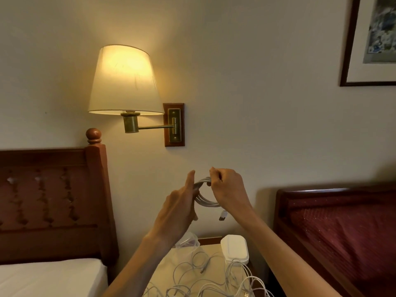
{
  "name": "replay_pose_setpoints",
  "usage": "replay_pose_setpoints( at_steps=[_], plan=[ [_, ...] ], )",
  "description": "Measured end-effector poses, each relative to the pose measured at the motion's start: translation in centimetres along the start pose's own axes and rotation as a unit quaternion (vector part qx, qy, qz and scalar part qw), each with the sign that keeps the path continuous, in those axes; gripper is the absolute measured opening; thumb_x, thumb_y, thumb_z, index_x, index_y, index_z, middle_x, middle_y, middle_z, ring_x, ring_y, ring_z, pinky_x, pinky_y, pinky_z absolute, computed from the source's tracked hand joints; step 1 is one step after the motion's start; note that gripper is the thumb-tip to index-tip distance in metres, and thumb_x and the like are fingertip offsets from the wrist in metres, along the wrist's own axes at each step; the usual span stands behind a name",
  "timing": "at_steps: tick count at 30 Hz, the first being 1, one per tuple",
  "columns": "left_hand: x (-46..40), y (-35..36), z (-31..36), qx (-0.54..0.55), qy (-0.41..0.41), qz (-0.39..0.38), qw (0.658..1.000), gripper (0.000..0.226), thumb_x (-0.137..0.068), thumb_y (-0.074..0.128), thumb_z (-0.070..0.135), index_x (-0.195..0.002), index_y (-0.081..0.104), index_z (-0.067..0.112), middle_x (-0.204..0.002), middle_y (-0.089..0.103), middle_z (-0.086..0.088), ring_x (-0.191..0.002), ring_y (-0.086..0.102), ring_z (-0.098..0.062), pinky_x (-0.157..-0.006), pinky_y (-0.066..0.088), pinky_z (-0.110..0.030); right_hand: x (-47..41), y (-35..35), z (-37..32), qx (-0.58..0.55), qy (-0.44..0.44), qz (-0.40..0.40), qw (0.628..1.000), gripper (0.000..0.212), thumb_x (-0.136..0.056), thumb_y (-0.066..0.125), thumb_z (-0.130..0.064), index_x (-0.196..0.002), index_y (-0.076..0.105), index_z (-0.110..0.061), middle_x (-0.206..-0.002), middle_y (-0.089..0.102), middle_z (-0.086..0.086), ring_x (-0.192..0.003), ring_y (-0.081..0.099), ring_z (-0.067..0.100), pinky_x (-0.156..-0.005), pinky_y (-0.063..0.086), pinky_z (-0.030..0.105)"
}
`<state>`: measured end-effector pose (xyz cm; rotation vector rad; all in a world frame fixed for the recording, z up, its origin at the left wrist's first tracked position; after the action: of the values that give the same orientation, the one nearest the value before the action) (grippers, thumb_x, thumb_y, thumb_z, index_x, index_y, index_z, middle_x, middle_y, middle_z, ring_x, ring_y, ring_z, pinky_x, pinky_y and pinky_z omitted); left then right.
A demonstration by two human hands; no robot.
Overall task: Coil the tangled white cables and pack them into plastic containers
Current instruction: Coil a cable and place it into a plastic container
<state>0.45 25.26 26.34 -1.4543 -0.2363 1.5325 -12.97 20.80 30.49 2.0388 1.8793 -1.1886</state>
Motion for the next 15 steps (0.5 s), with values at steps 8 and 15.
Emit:
replay_pose_setpoints(
  at_steps=[8, 15],
  plan=[
    [0.2, 0.3, -1.7, 0.002, -0.006, -0.018, 1.000, 0.070, -0.098, 0.053, 0.014, -0.154, 0.011, 0.019, -0.124, 0.065, -0.003, -0.091, 0.069, -0.012, -0.086, 0.055, -0.026, -0.3, 0.4, 0.5, -0.005, -0.033, -0.026, 0.999, 0.045, -0.101, 0.046, -0.019, -0.056, 0.046, -0.022, -0.051, 0.043, -0.005, -0.042, 0.041, 0.006, -0.046, 0.036, 0.011],
    [0.1, -1.2, -1.3, 0.344, -0.074, -0.093, 0.931, 0.030, -0.102, 0.039, 0.009, -0.128, 0.053, 0.017, -0.105, 0.061, -0.001, -0.095, 0.056, 0.001, -0.085, 0.043, -0.011, -0.1, 1.1, 1.1, -0.058, 0.004, -0.104, 0.993, 0.039, -0.103, 0.043, -0.027, -0.067, 0.054, -0.019, -0.060, 0.051, -0.001, -0.051, 0.045, 0.008, -0.054, 0.042, 0.020]
  ],
)
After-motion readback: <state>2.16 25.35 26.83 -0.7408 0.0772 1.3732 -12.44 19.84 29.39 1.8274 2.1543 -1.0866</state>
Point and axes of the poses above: each hand's wrist, its own x-axis away from the middle knuckle, its own y-axis out of the palm, z = x × y, the point moved 1 cm from there along -x, towards the middle knuckle
